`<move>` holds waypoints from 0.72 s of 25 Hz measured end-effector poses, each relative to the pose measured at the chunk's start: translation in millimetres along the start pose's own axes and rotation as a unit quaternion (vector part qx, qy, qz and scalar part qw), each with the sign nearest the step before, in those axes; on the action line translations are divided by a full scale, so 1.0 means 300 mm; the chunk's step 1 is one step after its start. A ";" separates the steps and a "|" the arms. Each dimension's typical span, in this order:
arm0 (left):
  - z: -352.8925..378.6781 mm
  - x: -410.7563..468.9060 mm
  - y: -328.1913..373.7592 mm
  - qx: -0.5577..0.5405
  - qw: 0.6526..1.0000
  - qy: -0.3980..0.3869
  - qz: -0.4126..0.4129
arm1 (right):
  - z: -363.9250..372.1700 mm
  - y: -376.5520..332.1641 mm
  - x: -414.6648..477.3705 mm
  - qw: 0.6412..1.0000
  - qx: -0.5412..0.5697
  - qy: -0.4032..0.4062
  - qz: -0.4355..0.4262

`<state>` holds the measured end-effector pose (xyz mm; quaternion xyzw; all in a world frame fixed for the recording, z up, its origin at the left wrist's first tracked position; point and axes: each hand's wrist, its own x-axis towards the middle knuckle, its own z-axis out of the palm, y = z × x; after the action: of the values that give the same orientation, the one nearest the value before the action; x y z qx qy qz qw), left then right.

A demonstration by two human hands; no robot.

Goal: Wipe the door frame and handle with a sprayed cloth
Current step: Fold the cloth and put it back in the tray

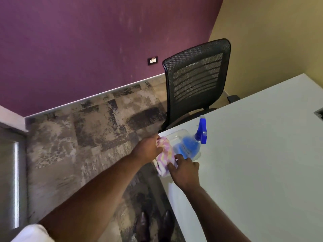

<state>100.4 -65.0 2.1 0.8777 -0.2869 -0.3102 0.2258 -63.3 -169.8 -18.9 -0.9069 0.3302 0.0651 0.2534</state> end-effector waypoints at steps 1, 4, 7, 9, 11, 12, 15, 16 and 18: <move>0.011 0.009 -0.005 0.029 0.999 0.000 0.015 | 0.010 0.004 0.005 0.999 -0.029 0.013 -0.016; 0.029 0.035 -0.017 0.139 0.988 0.014 0.066 | 0.021 0.000 0.021 0.991 -0.121 0.003 -0.052; 0.044 0.057 -0.019 0.251 0.962 0.021 0.100 | 0.030 -0.008 0.045 0.979 -0.188 -0.010 -0.076; 0.055 0.057 -0.005 0.299 0.944 0.027 0.136 | 0.028 -0.013 0.057 0.975 -0.208 0.015 -0.075; 0.073 0.053 0.005 0.350 0.919 -0.006 0.183 | 0.031 -0.012 0.074 0.973 -0.220 0.010 -0.062; 0.084 0.051 0.007 0.384 0.901 -0.031 0.197 | 0.032 -0.013 0.080 0.975 -0.216 -0.002 -0.050; 0.104 0.060 0.005 0.461 0.860 -0.073 0.204 | 0.049 -0.008 0.095 0.980 -0.195 -0.005 -0.031; 0.104 0.064 0.009 0.473 0.853 -0.084 0.204 | 0.050 -0.007 0.095 0.981 -0.191 -0.002 -0.032; 0.107 0.071 0.009 0.481 0.847 -0.096 0.204 | 0.053 -0.004 0.096 0.983 -0.180 0.008 -0.041</move>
<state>91.4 -87.8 -27.8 0.7641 -0.5930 -0.1626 -0.1953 -39.4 -177.4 -40.3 -0.9508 0.2780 0.1061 0.0864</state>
